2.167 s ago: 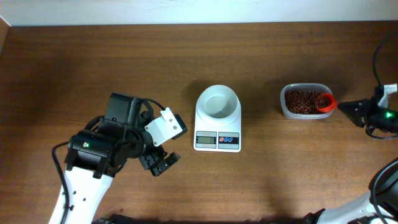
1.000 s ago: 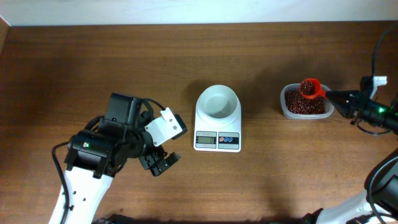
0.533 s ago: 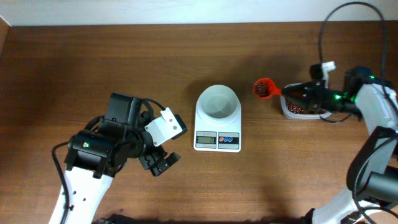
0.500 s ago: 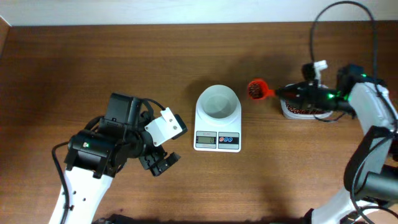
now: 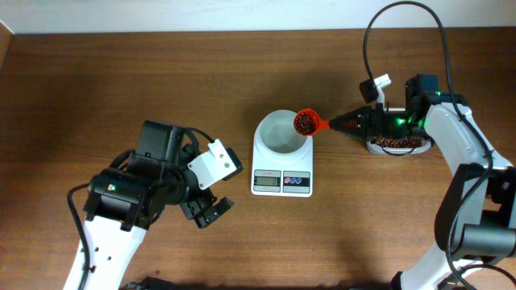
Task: Scoop and weigh 50g on scale
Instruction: 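Lift the filled orange scoop and carry it over the white bowl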
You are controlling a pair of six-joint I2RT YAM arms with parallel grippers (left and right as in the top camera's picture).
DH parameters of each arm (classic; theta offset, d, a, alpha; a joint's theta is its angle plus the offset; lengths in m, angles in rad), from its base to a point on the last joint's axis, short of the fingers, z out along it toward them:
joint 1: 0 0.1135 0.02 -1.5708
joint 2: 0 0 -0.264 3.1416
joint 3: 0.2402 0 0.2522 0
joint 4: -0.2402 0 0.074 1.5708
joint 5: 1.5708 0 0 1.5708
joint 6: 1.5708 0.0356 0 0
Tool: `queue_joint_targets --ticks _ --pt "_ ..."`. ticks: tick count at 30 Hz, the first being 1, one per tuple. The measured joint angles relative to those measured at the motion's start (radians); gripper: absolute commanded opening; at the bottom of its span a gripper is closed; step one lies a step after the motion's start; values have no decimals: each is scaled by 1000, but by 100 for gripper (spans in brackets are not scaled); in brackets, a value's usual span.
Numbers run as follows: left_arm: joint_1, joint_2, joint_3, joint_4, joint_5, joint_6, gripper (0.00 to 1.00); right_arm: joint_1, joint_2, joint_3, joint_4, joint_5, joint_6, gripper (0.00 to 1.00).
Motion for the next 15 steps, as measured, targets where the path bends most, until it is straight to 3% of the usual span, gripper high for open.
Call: queue_joint_targets --ticks 15 --pt "0 0 0 0 0 0 99 54 0 -2 192 85 60 4"
